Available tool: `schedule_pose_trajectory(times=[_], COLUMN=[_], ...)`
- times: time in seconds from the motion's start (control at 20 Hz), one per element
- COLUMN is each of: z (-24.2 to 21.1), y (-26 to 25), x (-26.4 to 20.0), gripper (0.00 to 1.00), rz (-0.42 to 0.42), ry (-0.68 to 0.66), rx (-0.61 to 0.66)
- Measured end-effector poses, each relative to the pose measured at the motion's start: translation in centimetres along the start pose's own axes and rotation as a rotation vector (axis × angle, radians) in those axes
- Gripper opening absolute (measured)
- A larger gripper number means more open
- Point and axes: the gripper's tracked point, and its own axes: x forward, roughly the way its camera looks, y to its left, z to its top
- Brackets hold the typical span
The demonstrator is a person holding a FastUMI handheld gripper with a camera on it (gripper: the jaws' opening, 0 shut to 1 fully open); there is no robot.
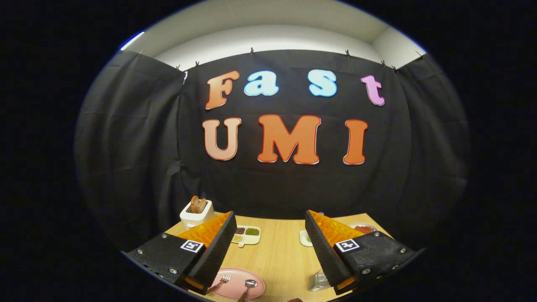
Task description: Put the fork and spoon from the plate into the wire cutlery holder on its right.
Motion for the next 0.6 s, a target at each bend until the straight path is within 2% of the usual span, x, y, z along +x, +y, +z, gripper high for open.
schedule_pose_trajectory(times=[0.35,0.6], z=[-8.9,-16.9], y=[2.2,4.5], x=[2.1,2.4], gripper=[0.98,0.95], rz=[0.020,0.068], ry=[0.281,0.499], rx=[0.018,-0.055])
